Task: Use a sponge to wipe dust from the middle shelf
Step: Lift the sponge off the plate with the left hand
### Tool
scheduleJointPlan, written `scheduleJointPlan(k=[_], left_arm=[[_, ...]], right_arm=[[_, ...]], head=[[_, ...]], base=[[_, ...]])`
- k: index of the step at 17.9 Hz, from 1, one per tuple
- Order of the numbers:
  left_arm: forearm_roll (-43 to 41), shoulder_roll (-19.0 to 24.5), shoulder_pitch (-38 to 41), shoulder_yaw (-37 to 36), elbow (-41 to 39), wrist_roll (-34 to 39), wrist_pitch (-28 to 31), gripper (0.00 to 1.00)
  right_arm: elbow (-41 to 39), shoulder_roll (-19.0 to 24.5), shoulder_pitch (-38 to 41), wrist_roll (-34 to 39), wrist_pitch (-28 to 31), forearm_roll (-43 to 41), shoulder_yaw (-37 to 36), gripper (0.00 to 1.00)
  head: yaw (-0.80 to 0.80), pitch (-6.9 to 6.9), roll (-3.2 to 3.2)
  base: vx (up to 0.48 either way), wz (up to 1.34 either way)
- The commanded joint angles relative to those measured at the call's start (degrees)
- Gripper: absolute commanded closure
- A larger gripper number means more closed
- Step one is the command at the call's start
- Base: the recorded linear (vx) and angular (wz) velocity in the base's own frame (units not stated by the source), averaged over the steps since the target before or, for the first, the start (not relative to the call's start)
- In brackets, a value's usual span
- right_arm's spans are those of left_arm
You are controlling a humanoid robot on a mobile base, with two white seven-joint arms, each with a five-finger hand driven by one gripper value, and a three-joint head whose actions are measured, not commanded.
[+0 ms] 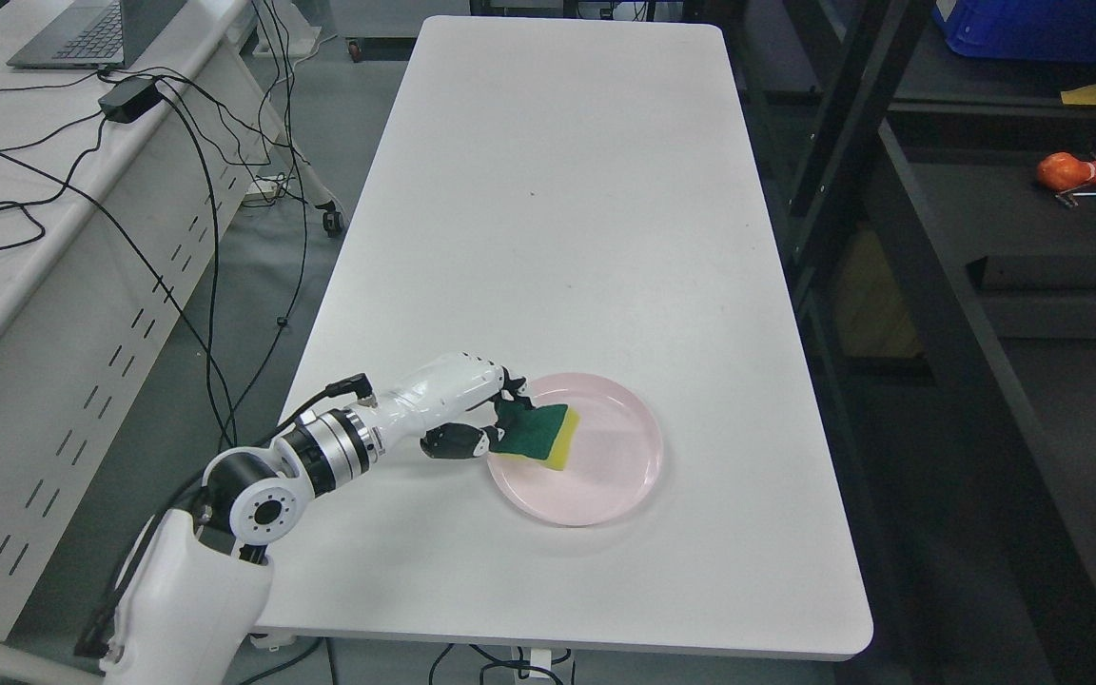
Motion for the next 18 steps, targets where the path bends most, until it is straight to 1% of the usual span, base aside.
scheduleJointPlan(k=[1,3,4,6,9,12,14,18], left_arm=[[7.92,-4.10,-3.79,14.18,-1.15,-0.67,0.84,1.00],[12.92,-6.20,-4.68,16.12,-2.81,-0.85,1.98,1.00],[15.56,-7.52,-3.99,17.69,-4.48,-0.85,3.56,1.00],[19.52,-9.44,-2.67,20.60,-5.81,-0.93,4.27,1.00],[24.53,-9.44,1.01,21.49,-6.60,-0.85,5.32,1.00],[26.39,-9.44,5.14,21.32,-8.62,-0.85,6.30,1.00],[27.44,-9.44,6.65,21.14,-8.80,-0.85,6.21,1.00],[27.80,-9.44,7.27,20.79,-8.97,-0.85,6.30,1.00]], right_arm=[[-1.00,-1.00,0.01,-0.01,0.03,0.00,-0.01,0.00],[-1.00,-1.00,0.01,-0.01,0.03,0.00,-0.01,0.00],[-1.00,-1.00,0.01,-0.01,0.03,0.00,-0.01,0.00],[-1.00,-1.00,0.01,-0.01,0.03,0.00,-0.01,0.00],[-1.00,-1.00,0.01,-0.01,0.03,0.00,-0.01,0.00],[-1.00,-1.00,0.01,-0.01,0.03,0.00,-0.01,0.00],[-1.00,-1.00,0.01,-0.01,0.03,0.00,-0.01,0.00],[-1.00,-1.00,0.01,-0.01,0.03,0.00,-0.01,0.00]], head=[[0.00,0.00,0.00],[0.00,0.00,0.00],[0.00,0.00,0.00],[0.00,0.00,0.00],[0.00,0.00,0.00],[0.00,0.00,0.00],[0.00,0.00,0.00],[0.00,0.00,0.00]], base=[[0.000,0.00],[0.000,0.00],[0.000,0.00],[0.000,0.00],[-0.010,-0.04],[-0.045,-0.20],[-0.078,-0.33],[-0.114,-0.44]])
